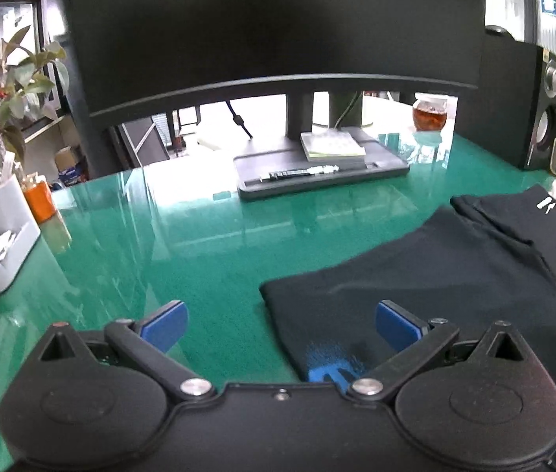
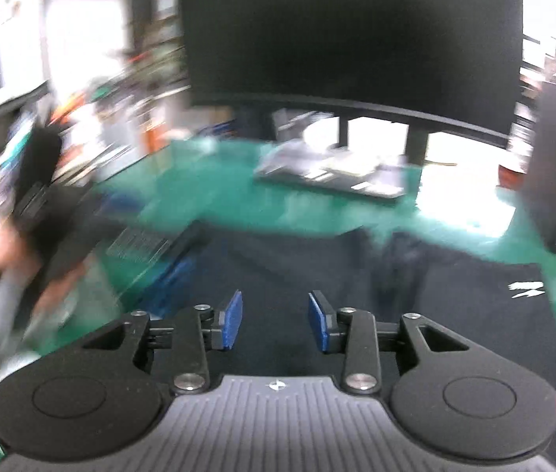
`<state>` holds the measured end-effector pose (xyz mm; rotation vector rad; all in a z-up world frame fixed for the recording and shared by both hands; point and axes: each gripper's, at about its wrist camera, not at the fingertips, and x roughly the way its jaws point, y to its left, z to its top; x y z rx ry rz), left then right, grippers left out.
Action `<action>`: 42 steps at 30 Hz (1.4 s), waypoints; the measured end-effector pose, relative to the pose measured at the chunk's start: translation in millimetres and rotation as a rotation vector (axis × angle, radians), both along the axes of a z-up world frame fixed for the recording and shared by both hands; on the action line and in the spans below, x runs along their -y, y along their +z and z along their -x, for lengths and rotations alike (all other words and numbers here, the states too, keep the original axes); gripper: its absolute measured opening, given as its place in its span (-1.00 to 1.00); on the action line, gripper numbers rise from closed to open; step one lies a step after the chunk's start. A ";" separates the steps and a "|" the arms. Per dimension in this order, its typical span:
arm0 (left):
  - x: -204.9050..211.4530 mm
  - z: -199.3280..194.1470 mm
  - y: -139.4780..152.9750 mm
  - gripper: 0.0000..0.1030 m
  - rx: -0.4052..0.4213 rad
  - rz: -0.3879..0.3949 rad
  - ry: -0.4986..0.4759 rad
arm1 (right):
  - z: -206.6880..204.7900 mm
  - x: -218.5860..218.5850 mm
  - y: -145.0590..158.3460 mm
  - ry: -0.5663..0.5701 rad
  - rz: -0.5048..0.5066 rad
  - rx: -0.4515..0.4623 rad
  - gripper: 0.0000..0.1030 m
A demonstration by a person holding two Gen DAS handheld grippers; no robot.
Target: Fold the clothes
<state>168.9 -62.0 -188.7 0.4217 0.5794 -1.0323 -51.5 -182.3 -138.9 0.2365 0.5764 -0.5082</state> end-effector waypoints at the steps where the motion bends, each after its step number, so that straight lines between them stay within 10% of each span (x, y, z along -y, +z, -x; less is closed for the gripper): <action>1: 2.7 -0.4 -3.1 0.98 -0.007 -0.007 0.002 | -8.1 8.5 0.1 -0.019 -0.004 0.001 -0.42; 15: 3.1 -8.9 -17.4 1.00 -0.050 0.006 -0.016 | -97.8 45.8 -46.8 -0.071 -0.021 -0.101 -0.42; 42: 5.2 -10.2 -16.5 1.00 -0.064 0.015 0.004 | -119.7 51.9 -56.3 -0.077 -0.063 -0.076 -0.37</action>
